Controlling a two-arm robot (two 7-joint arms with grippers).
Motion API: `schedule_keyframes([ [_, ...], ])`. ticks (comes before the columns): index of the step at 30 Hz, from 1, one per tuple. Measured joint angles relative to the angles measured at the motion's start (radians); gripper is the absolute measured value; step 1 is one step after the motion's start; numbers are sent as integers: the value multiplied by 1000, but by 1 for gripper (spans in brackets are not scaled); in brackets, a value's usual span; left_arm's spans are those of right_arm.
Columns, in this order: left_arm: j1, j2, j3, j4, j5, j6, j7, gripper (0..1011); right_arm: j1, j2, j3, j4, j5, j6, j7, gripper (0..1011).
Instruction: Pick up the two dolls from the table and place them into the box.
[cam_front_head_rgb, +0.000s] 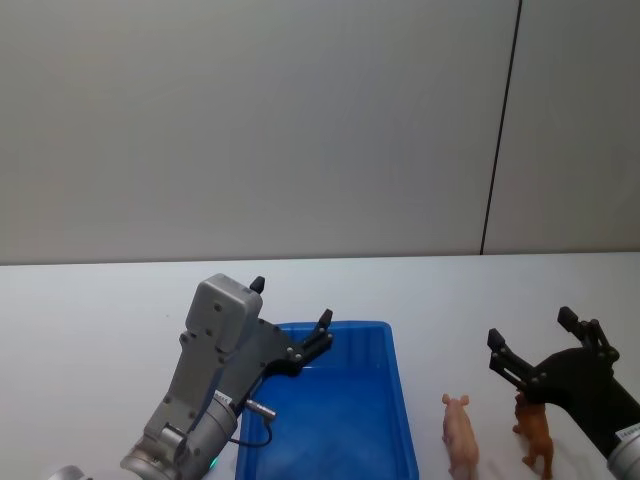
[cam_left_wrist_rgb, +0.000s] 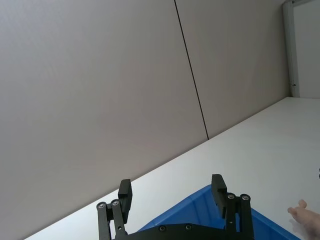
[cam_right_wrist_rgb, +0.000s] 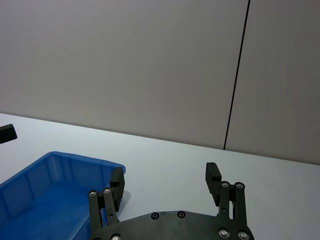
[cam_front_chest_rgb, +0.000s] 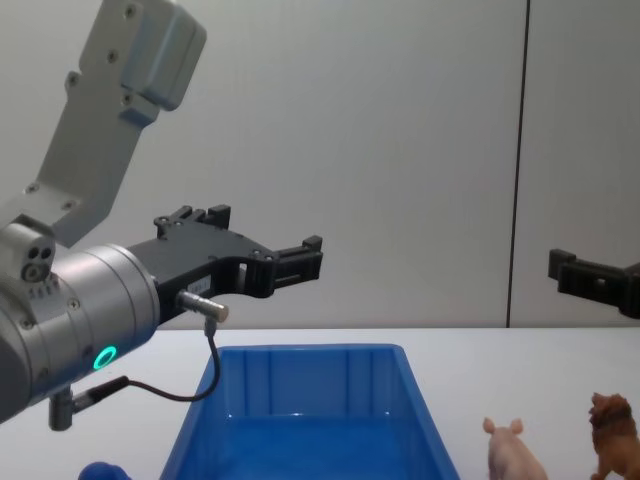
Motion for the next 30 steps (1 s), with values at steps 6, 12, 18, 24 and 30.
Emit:
schedule_keyframes([
  [6,0,0,0,0,0,0,0,1002,0,0,0,0,0,0,0,1001],
  [12,0,0,0,0,0,0,0,1002,0,0,0,0,0,0,0,1001],
  [18,0,0,0,0,0,0,0,1002,0,0,0,0,0,0,0,1001],
  [24,0,0,0,0,0,0,0,1002,0,0,0,0,0,0,0,1001],
  [30,0,0,0,0,0,0,0,1002,-4,4,2,-4,0,10,2,1001],
])
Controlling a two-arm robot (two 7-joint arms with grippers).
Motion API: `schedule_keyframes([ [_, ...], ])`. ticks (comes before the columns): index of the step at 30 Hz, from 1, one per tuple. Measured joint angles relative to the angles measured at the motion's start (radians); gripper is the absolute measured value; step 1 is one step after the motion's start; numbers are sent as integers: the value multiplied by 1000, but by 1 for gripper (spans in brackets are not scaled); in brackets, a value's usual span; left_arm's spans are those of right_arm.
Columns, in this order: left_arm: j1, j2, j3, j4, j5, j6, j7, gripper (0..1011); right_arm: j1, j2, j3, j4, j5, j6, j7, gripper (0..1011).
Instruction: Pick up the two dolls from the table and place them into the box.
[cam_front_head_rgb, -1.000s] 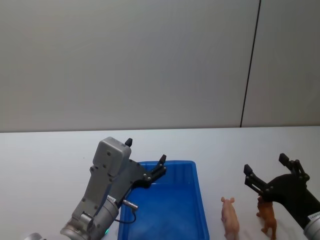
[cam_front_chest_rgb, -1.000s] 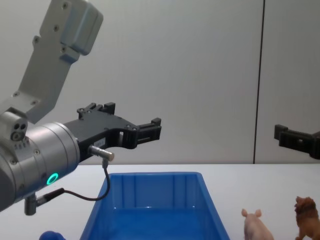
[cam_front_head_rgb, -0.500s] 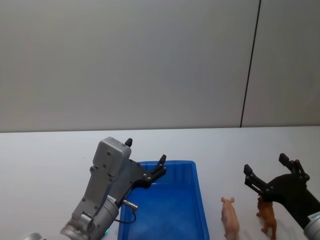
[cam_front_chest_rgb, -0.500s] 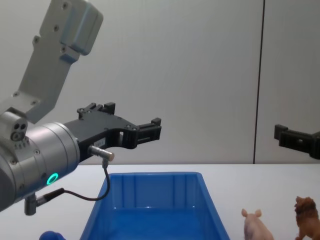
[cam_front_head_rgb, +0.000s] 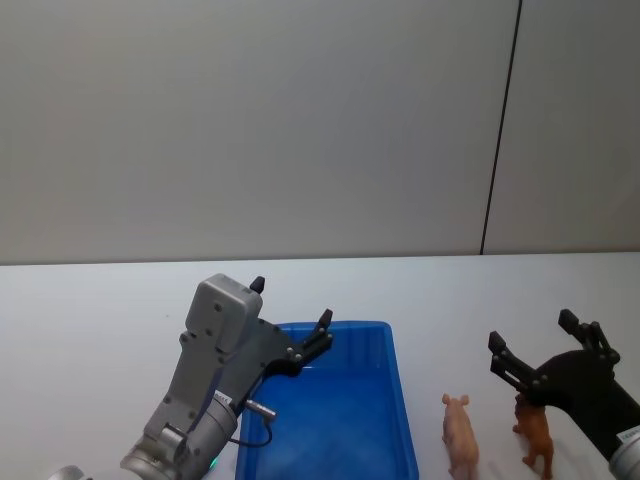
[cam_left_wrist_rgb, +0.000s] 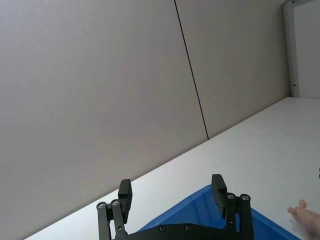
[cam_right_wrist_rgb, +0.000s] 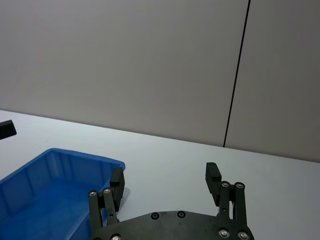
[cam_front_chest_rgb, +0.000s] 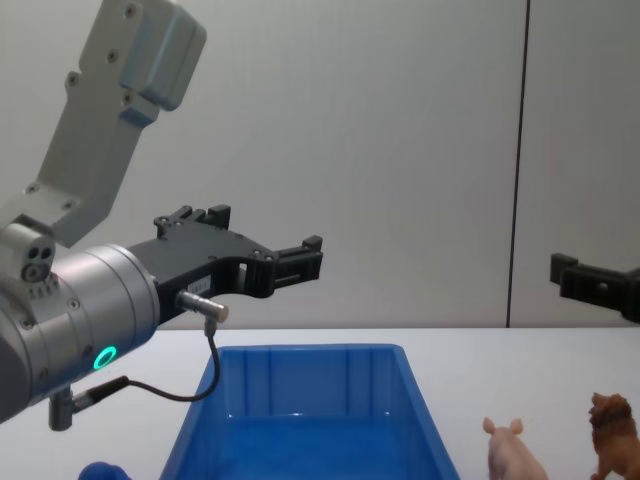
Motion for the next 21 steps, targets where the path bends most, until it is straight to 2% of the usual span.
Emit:
schedule_keyframes([
  [6,0,0,0,0,0,0,0,1002,-8,8,2,-6,-6,30,2,1001],
  [21,0,0,0,0,0,0,0,1002,-34,33,11,-2,-35,149,-14,1001],
])
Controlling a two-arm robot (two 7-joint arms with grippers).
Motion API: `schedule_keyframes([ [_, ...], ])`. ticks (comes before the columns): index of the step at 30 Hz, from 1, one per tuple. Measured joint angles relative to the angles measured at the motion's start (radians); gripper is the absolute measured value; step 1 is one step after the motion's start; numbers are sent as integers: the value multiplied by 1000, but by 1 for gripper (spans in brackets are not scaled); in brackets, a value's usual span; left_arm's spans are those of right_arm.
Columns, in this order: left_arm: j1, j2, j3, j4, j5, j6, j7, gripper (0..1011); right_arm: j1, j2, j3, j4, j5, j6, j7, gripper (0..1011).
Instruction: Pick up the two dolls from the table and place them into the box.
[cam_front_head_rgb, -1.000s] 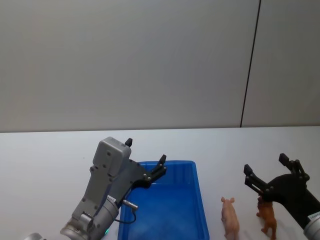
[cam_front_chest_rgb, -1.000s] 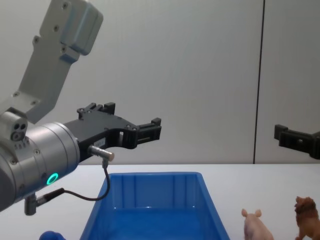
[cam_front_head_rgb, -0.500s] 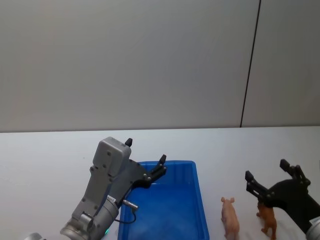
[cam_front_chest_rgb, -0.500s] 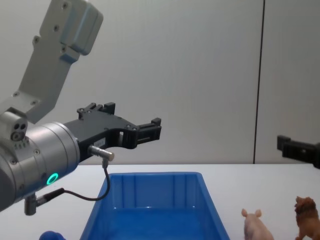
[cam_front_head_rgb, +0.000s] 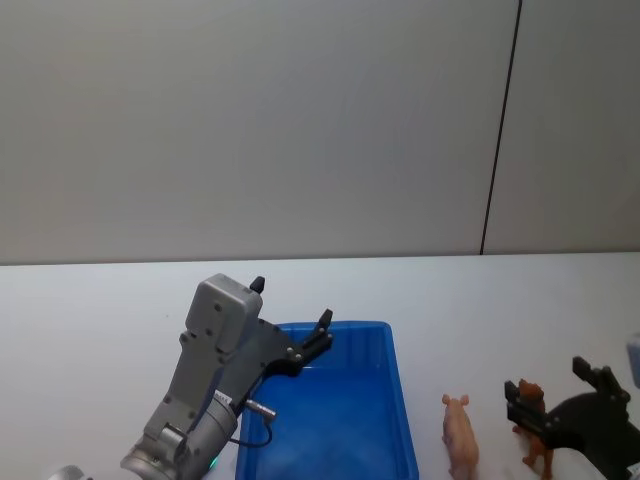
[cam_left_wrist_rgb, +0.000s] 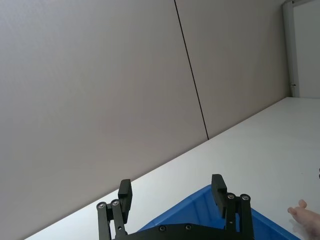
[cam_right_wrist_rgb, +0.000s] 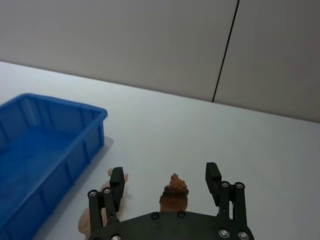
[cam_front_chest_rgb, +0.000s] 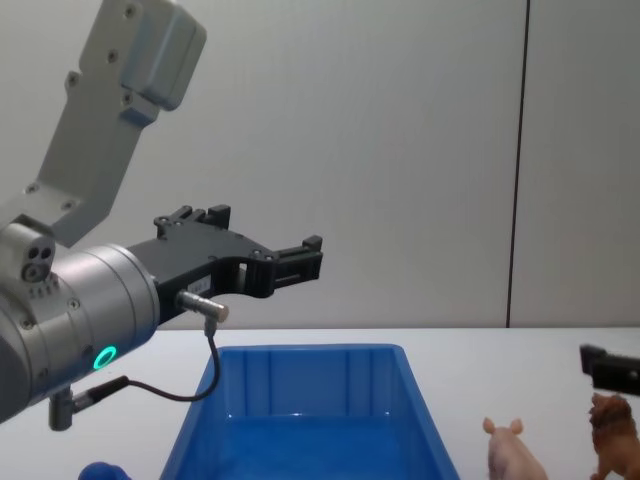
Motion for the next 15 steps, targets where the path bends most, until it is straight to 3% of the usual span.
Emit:
schedule_keyframes([
  [15,0,0,0,0,0,0,0,1002,22,0,13,57,-7,107,-5,1001],
])
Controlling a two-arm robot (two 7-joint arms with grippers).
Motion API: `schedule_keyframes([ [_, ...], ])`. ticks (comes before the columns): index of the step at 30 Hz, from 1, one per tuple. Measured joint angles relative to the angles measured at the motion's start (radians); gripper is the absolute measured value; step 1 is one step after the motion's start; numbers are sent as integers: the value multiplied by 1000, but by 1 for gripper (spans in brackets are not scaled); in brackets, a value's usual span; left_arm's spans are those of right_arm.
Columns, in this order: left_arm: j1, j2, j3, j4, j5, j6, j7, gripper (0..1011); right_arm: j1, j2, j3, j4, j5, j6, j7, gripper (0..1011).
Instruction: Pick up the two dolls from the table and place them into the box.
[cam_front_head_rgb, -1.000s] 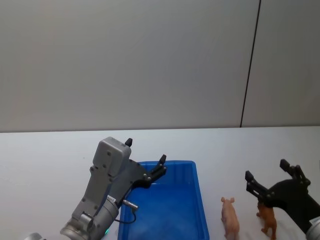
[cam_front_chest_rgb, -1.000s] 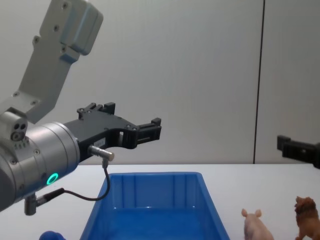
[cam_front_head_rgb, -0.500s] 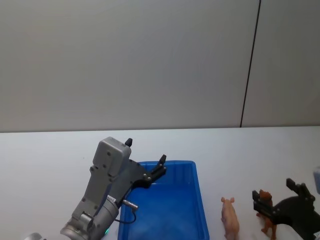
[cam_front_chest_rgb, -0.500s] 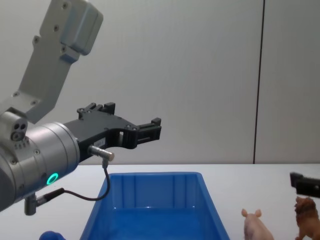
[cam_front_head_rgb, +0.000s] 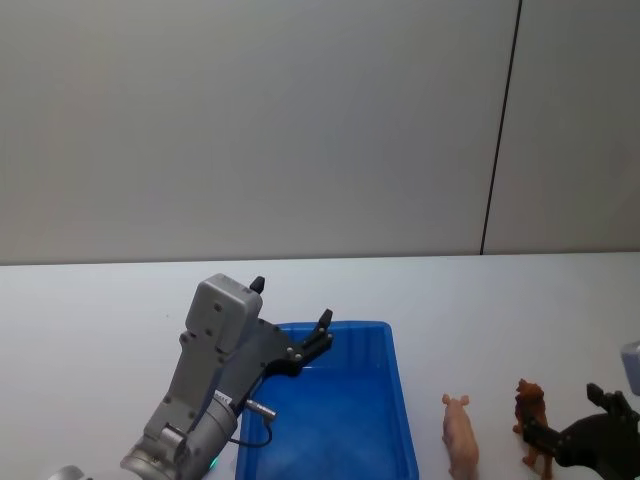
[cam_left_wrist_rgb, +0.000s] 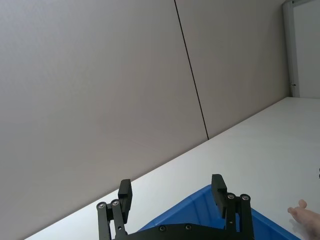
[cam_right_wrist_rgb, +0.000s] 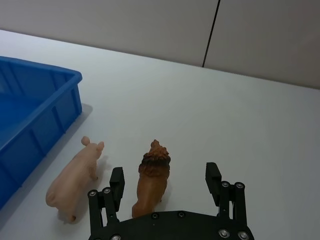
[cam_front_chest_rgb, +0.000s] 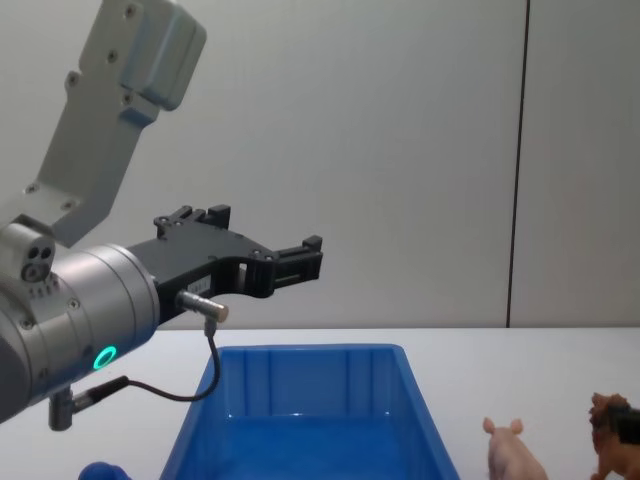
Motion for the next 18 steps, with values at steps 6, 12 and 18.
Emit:
schedule_keyframes([
  [6,0,0,0,0,0,0,0,1002,18,-7,5,31,23,37,15,1001],
  [12,0,0,0,0,0,0,0,1002,36,-16,7,60,47,66,35,1001],
  [18,0,0,0,0,0,0,0,1002,54,-27,8,90,71,92,58,916],
])
